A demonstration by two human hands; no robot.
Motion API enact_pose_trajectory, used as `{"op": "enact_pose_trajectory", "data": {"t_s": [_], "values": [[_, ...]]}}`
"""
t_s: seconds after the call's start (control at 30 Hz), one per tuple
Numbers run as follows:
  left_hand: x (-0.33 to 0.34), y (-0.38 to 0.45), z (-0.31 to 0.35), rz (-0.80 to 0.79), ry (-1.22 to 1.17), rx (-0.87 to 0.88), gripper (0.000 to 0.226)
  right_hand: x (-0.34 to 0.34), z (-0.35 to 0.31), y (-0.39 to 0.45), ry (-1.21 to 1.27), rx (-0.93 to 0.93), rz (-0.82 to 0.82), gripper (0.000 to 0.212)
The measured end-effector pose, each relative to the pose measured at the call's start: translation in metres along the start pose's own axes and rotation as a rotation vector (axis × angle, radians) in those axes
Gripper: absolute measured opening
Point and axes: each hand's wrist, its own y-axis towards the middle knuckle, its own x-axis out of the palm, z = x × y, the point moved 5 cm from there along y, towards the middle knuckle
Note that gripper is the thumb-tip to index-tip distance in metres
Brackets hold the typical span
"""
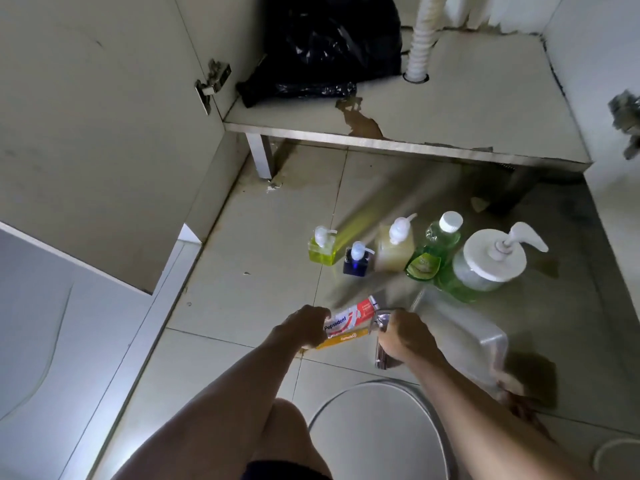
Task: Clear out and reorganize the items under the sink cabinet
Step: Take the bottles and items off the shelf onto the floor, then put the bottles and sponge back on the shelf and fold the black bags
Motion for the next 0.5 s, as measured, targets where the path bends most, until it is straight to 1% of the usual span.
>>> {"op": "enact_pose_trajectory", "data": {"t_s": [0.07, 0.1, 0.17, 0.27, 0.37, 0.43, 0.5], "values": [[-0.019, -0.007, 0.003, 0.011, -0.011, -0.004, 0.049, -0.016, -0.011, -0.009, -0.002, -0.064, -0.041, 0.019], [-0.032, -0.01, 0.005, 0.015, -0.009, 0.0, 0.05, -0.026, -0.018, -0.012, 0.006, -0.08, -0.058, 0.016], [-0.065, -0.015, 0.008, 0.03, 0.013, 0.022, 0.051, -0.053, -0.031, -0.011, 0.042, -0.113, -0.047, 0.019], [-0.125, -0.022, 0.012, 0.102, 0.047, 0.042, 0.048, -0.107, -0.053, -0.01, 0.084, -0.19, 0.039, 0.024], [-0.185, -0.024, 0.015, 0.198, 0.017, 0.073, 0.044, -0.166, -0.069, -0.012, 0.126, -0.216, 0.154, 0.026], [-0.221, -0.021, 0.014, 0.281, -0.033, 0.092, 0.041, -0.195, -0.081, -0.006, 0.124, -0.236, 0.185, 0.022], [-0.257, -0.011, 0.011, 0.455, -0.114, 0.113, 0.038, -0.213, -0.095, 0.013, 0.118, -0.246, 0.181, 0.015]]}}
